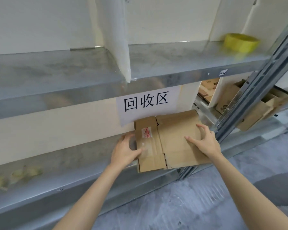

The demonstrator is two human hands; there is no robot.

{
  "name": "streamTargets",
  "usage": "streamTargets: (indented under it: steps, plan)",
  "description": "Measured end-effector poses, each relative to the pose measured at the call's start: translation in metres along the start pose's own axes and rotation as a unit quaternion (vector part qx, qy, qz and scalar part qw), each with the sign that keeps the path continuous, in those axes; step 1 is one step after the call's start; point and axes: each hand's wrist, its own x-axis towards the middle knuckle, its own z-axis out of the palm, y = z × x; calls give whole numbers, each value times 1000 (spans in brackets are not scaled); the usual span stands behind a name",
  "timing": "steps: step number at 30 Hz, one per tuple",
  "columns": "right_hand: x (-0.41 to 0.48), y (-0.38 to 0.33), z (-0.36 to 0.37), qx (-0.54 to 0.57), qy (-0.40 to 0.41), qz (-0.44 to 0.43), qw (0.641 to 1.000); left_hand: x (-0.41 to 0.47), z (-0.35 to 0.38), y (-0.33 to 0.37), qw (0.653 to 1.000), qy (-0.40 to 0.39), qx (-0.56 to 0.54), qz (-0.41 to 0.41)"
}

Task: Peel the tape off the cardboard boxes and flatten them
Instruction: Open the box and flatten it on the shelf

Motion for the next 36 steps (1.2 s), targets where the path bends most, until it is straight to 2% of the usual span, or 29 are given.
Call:
streamTargets:
  steps: [11, 16, 22, 27, 31, 36]
  plan:
    - [114, 66, -4, 9, -108, -19, 994, 22, 77, 45, 996, 19, 56, -67]
    - [130, 77, 15, -28, -84, -35, 995, 28, 98, 51, 994, 51, 80, -62]
    - [134, 88, 31, -127, -13, -146, 981, 32, 108, 54, 991, 64, 92, -76]
    - [143, 85, 31, -180, -60, -279, 941, 31, 109, 58, 989, 86, 96, -71]
    - [142, 78, 28, -201, -64, -294, 932, 26, 102, 63, 986, 96, 125, -60]
    - [148, 70, 20, -218, -113, -278, 929, 15, 89, 67, 964, 105, 245, -11]
